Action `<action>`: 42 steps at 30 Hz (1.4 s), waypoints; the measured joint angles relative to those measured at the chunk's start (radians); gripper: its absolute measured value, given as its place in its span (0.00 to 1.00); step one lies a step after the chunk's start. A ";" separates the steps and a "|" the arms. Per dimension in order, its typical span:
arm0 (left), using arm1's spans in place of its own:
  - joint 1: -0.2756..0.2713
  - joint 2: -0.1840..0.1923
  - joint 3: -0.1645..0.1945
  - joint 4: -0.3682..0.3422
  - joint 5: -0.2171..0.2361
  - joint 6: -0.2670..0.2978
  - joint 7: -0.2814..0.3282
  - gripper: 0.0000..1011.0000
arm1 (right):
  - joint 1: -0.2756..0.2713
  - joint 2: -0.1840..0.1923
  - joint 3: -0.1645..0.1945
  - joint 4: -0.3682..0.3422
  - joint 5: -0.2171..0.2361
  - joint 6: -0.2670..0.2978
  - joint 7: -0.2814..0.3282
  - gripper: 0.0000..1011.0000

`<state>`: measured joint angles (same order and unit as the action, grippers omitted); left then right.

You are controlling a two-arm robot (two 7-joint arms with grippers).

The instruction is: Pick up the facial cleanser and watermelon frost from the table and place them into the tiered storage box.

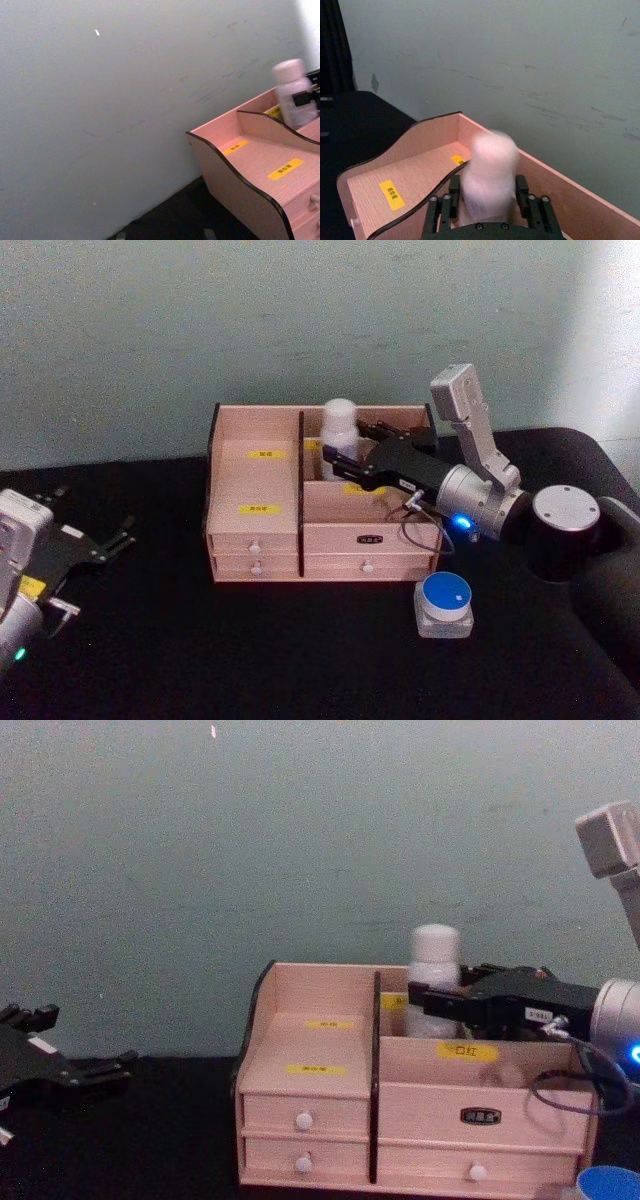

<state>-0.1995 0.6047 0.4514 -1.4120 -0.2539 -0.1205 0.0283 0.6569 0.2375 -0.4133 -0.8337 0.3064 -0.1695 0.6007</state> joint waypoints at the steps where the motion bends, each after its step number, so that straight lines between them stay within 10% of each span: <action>1: 0.000 0.000 0.000 0.000 0.000 0.000 0.000 0.99 | 0.000 0.000 0.000 0.000 0.000 0.000 0.000 0.70; 11: 0.000 0.000 0.000 0.000 0.000 0.000 0.000 0.99 | 0.000 0.000 0.000 0.000 0.001 -0.001 0.001 0.99; 21: 0.000 0.000 0.000 0.000 0.000 0.000 0.000 0.99 | -0.005 0.001 0.001 -0.007 0.001 -0.001 -0.001 0.99; 42: 0.000 0.000 0.000 0.000 0.000 0.000 0.000 0.99 | -0.209 0.141 0.069 -0.395 0.103 0.111 -0.023 0.99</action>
<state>-0.1996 0.6047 0.4514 -1.4120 -0.2539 -0.1205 0.0282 0.4478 0.3780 -0.3439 -1.2290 0.4095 -0.0582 0.5775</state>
